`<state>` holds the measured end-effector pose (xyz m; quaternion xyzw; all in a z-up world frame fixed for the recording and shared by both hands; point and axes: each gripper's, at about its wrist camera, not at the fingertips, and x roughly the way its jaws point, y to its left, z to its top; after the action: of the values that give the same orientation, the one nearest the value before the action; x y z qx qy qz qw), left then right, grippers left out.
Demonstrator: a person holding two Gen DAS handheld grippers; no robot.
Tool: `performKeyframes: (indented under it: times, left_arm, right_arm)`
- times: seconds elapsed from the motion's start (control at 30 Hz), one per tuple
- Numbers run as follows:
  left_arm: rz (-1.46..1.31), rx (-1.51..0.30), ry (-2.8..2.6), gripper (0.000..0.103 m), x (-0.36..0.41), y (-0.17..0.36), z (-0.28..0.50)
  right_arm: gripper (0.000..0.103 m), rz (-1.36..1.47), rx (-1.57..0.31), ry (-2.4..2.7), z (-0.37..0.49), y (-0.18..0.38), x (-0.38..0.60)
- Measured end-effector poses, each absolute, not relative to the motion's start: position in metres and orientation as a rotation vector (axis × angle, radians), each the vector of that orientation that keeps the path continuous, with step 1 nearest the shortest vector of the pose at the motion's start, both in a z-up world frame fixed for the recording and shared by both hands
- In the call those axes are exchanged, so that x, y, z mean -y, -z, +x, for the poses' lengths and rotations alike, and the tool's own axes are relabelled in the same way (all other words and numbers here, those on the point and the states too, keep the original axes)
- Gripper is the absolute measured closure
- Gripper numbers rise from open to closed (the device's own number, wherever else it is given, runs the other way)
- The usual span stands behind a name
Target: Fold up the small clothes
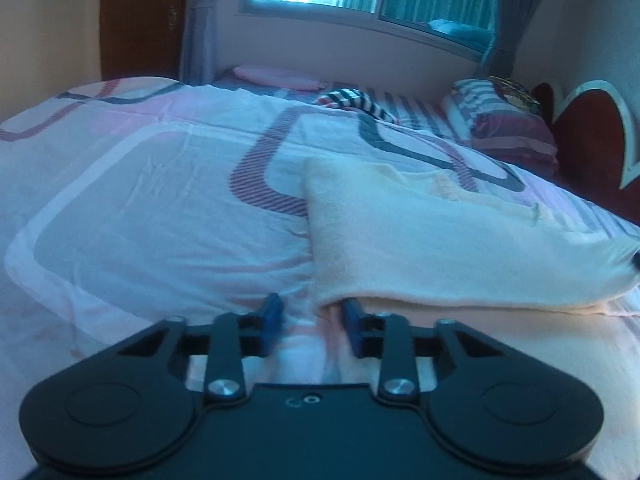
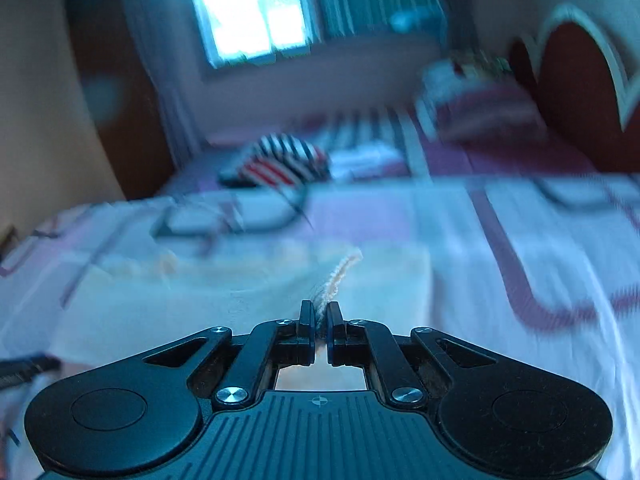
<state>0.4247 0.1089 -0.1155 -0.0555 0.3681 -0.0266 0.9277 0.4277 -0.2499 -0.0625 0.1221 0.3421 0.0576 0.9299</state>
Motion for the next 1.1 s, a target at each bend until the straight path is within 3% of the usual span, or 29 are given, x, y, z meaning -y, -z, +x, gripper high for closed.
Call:
performKeyframes:
  times: [0.23, 0.57, 0.7, 0.77, 0.8, 0.83, 1.1]
  left_arm:
    - [-0.114, -0.766, 0.061, 0.085, -0.104, 0.116, 0.429]
    - [-0.127, -0.780, 0.076, 0.084, -0.107, 0.118, 0.433]
    - [-0.104, -0.803, 0.096, 0.074, -0.108, 0.114, 0.433]
    - [-0.090, -0.736, 0.076, 0.062, -0.111, 0.099, 0.420]
    - [-0.076, -0.683, 0.088, 0.047, -0.110, 0.091, 0.413]
    - [-0.070, -0.648, 0.095, 0.042, -0.106, 0.085, 0.411]
    - [-0.040, -0.734, 0.191, 0.043, -0.063, 0.119, 0.456]
  right_arm:
    - [0.099, 0.275, -0.713, -0.102, 0.418, 0.077, 0.259]
    - [0.099, 0.287, -0.739, -0.066, 0.416, 0.086, 0.269]
    - [0.098, 0.283, -0.772, -0.061, 0.415, 0.096, 0.271]
    - [0.096, 0.285, -0.720, -0.029, 0.407, 0.085, 0.275]
    - [0.096, 0.283, -0.679, -0.017, 0.401, 0.078, 0.277]
    - [0.096, 0.283, -0.652, -0.021, 0.398, 0.073, 0.277]
    - [0.096, 0.241, -0.738, -0.040, 0.421, 0.100, 0.256]
